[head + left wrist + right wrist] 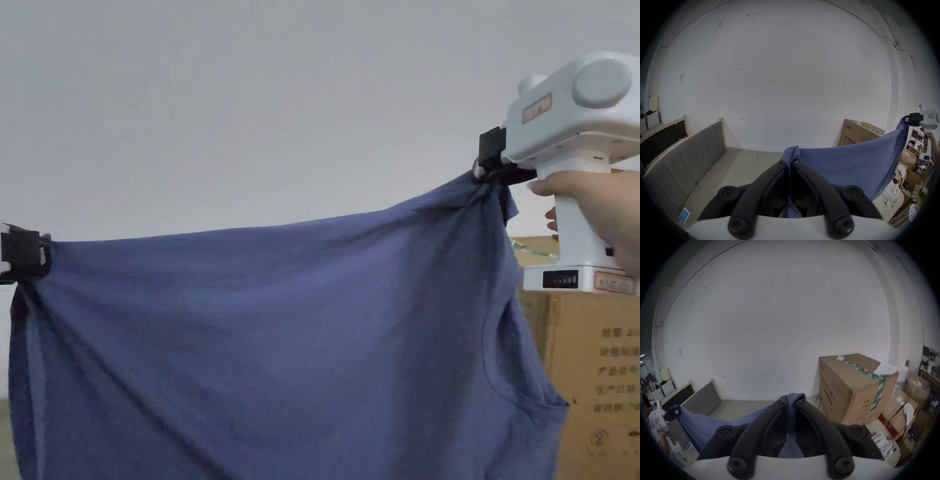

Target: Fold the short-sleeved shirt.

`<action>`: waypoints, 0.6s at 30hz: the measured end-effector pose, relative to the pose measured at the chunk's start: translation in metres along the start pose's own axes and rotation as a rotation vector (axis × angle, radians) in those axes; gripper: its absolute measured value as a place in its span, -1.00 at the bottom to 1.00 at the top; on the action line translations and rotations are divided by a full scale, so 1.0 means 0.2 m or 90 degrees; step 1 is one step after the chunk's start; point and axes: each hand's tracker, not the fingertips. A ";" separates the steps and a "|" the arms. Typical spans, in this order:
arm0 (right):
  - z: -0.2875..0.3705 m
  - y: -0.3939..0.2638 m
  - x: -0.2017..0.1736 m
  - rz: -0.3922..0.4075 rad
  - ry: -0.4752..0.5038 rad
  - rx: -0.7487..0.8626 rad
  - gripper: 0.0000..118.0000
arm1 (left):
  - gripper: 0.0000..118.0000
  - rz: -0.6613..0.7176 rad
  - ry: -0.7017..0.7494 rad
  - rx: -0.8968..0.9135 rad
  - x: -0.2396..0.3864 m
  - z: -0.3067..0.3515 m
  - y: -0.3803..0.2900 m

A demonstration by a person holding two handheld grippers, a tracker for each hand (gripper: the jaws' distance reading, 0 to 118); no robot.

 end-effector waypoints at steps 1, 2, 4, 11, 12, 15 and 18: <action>-0.05 0.03 -0.01 -0.001 -0.001 0.003 -0.89 | -0.96 0.004 -0.001 0.003 0.01 -0.03 0.01; -0.06 0.03 -0.05 -0.004 -0.013 0.009 -0.89 | -0.96 0.013 -0.003 0.007 0.01 -0.09 0.03; -0.18 0.07 -0.06 -0.008 -0.029 0.017 -0.89 | -0.96 0.019 0.001 0.013 0.01 -0.22 0.05; -0.66 0.14 -0.03 0.008 -0.072 0.036 -0.89 | -0.96 0.015 0.013 0.035 0.04 -0.72 0.08; -0.71 0.13 -0.02 0.012 -0.076 0.038 -0.89 | -0.96 0.007 0.019 0.035 0.05 -0.78 0.07; -0.85 0.03 -0.02 0.028 -0.088 0.036 -0.89 | -0.96 -0.010 0.024 0.039 0.06 -0.95 0.00; -1.02 -0.18 0.00 0.038 -0.088 0.003 -0.89 | -0.96 -0.018 0.066 -0.012 0.01 -1.16 -0.15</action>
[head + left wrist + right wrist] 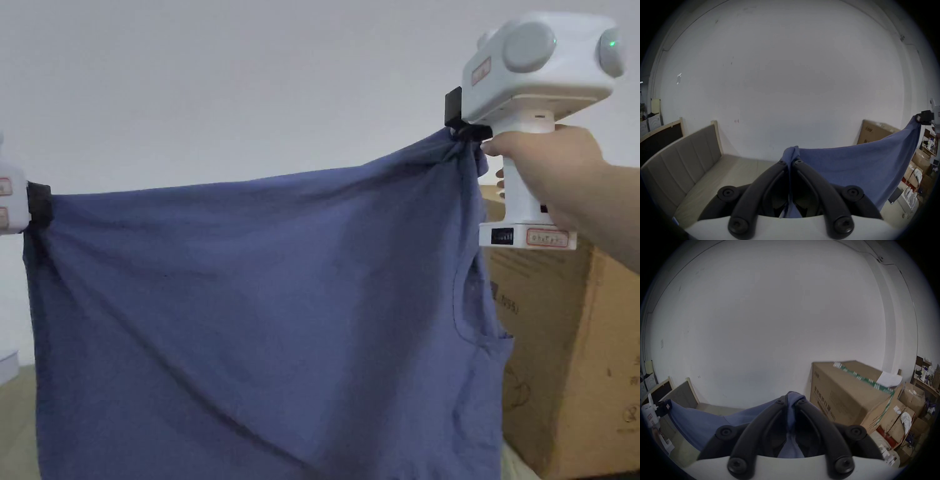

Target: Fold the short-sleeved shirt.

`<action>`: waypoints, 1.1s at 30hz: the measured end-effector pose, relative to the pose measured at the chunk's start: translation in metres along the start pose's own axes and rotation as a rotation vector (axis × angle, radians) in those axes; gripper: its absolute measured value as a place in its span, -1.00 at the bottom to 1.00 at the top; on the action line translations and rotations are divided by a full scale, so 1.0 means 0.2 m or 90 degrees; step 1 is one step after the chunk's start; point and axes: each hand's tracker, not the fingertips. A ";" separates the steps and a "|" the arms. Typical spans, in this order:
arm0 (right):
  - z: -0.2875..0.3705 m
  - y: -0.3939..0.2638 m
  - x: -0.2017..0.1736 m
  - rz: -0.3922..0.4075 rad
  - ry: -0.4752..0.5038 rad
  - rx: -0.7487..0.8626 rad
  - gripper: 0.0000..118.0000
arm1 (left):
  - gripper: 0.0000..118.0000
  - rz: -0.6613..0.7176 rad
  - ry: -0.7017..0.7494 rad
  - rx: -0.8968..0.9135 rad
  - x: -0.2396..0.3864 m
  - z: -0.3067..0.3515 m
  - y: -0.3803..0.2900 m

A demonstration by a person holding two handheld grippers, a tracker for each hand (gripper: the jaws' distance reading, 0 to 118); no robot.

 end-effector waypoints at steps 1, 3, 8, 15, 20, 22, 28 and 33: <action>-0.05 -0.10 0.00 -0.003 0.001 -0.022 -0.89 | -0.96 0.011 -0.004 -0.022 0.00 -0.04 -0.08; -0.14 -0.37 0.00 -0.021 -0.007 -0.076 -0.89 | -0.96 0.033 -0.011 -0.072 0.01 -0.11 -0.30; -0.09 -1.21 0.05 -0.048 0.042 -0.211 -0.89 | -0.96 0.026 -0.029 -0.206 -0.01 -0.01 -0.95; 0.49 -2.12 0.35 -0.106 0.097 -0.447 -0.89 | -0.96 0.084 -0.079 -0.364 -0.14 0.67 -1.70; 1.16 -2.29 0.54 -0.123 0.110 -0.450 -0.88 | -0.96 0.018 -0.105 -0.390 -0.14 1.23 -1.91; 1.35 -2.34 0.61 -0.131 0.102 -0.438 -0.89 | -0.96 0.014 -0.104 -0.398 -0.15 1.41 -1.96; 1.71 -2.55 0.79 -0.210 0.080 -0.476 -0.88 | -0.96 0.019 -0.102 -0.423 -0.18 1.80 -2.09; 1.77 -2.70 0.76 -0.169 0.067 -0.520 -0.89 | -0.96 0.008 -0.100 -0.445 -0.19 1.89 -2.19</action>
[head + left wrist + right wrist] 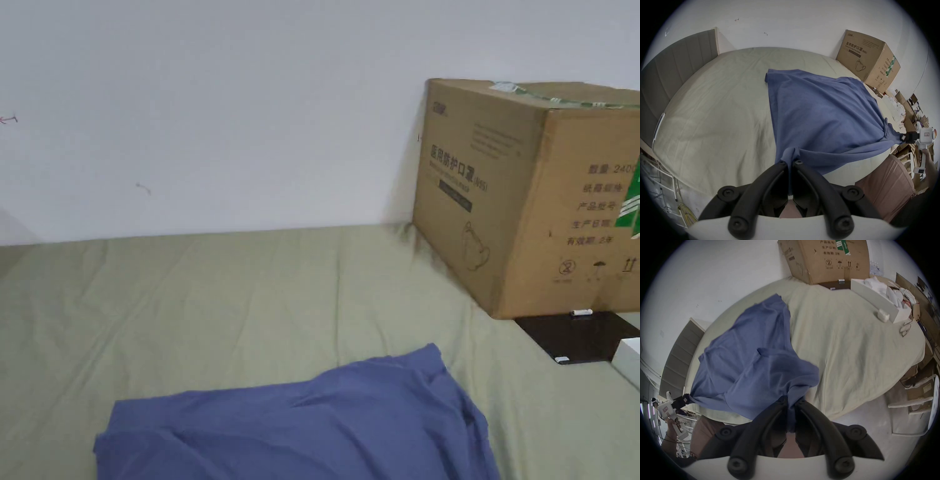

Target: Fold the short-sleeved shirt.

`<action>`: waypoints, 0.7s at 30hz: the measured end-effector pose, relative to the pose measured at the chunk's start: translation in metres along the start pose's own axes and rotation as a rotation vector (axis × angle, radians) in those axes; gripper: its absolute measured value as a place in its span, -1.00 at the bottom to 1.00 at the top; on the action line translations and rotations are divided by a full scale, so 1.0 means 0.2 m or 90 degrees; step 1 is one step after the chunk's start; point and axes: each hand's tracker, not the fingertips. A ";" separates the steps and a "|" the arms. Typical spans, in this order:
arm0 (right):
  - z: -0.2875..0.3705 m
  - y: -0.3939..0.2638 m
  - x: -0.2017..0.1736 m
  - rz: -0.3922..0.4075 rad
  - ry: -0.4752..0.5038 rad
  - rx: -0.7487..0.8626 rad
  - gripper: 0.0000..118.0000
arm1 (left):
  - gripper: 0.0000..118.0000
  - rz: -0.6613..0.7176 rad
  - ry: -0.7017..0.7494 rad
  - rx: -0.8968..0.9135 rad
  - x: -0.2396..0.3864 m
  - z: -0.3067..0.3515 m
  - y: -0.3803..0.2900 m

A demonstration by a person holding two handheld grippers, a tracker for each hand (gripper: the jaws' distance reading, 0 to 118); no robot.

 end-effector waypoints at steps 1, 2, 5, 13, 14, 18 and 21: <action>-0.02 -0.01 0.00 -0.001 -0.006 -0.007 -0.89 | -0.96 -0.001 0.002 -0.002 0.00 -0.01 -0.01; -0.05 -0.01 -0.01 0.003 -0.020 -0.019 -0.89 | -0.96 -0.004 0.002 -0.010 -0.02 -0.03 -0.01; -0.11 0.01 -0.02 0.007 -0.043 -0.038 -0.89 | -0.94 -0.026 0.012 -0.027 -0.01 -0.07 -0.02; -0.07 0.09 -0.08 0.025 -0.080 -0.029 0.77 | 0.98 -0.046 0.040 -0.053 -0.08 -0.05 -0.05; -0.03 0.10 -0.09 0.026 -0.078 -0.021 1.00 | 0.89 -0.030 0.018 -0.010 -0.09 -0.01 -0.02; 0.18 0.19 -0.20 0.034 -0.029 0.078 0.98 | 0.90 0.002 0.000 0.065 -0.04 0.18 0.06; 0.37 0.18 -0.38 0.046 0.007 0.191 0.96 | 0.91 0.025 -0.019 0.158 0.02 0.32 0.17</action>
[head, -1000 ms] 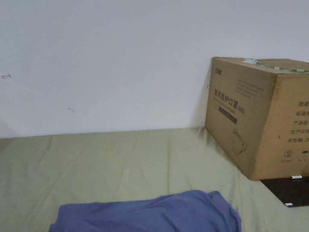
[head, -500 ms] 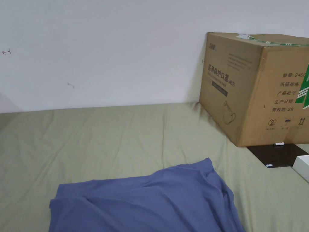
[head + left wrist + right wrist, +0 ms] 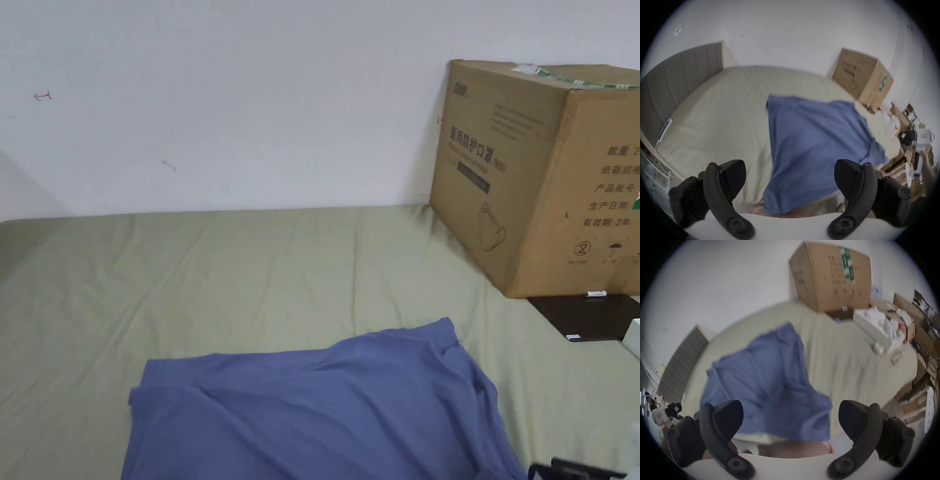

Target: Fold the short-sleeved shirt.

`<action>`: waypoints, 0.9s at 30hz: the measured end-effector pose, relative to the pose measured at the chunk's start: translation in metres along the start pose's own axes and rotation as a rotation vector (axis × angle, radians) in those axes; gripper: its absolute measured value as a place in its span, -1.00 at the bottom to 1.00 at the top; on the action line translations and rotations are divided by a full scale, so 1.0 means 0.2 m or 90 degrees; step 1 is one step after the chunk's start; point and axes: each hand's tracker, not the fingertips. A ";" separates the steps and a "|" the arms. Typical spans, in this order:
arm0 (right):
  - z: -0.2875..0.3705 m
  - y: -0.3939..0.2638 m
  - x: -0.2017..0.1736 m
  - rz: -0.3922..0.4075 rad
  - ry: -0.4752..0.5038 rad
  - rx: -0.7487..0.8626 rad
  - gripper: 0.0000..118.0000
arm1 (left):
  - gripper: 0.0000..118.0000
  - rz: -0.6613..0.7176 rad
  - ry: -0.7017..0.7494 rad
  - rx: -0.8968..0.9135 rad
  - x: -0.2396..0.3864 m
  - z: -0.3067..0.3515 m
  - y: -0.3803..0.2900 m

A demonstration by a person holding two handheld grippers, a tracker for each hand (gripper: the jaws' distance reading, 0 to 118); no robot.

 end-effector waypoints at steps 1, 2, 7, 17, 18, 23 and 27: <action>0.05 0.02 -0.04 0.002 0.024 0.047 0.95 | 0.89 0.007 -0.001 0.034 0.04 0.06 0.01; 0.09 0.01 -0.08 0.002 0.050 0.098 0.95 | 0.83 0.015 -0.022 0.070 0.06 0.11 0.05; 0.23 0.03 -0.27 0.038 0.095 0.251 -0.96 | -0.99 -0.032 -0.001 0.202 0.22 0.32 0.11; 0.16 0.03 -0.30 0.028 0.092 0.198 -0.96 | -0.99 0.075 0.036 -0.159 -0.04 0.10 0.05; 0.14 0.02 -0.28 0.025 0.094 0.185 -0.96 | -0.90 0.085 0.036 -0.206 -0.09 0.03 -0.01; 0.08 -0.04 -0.26 0.017 0.094 0.127 -0.96 | 0.86 0.095 0.086 -0.313 -0.22 -0.21 -0.28; 0.07 -0.05 -0.25 0.016 0.094 0.105 -0.96 | 0.87 0.096 0.120 -0.364 -0.27 -0.38 -0.44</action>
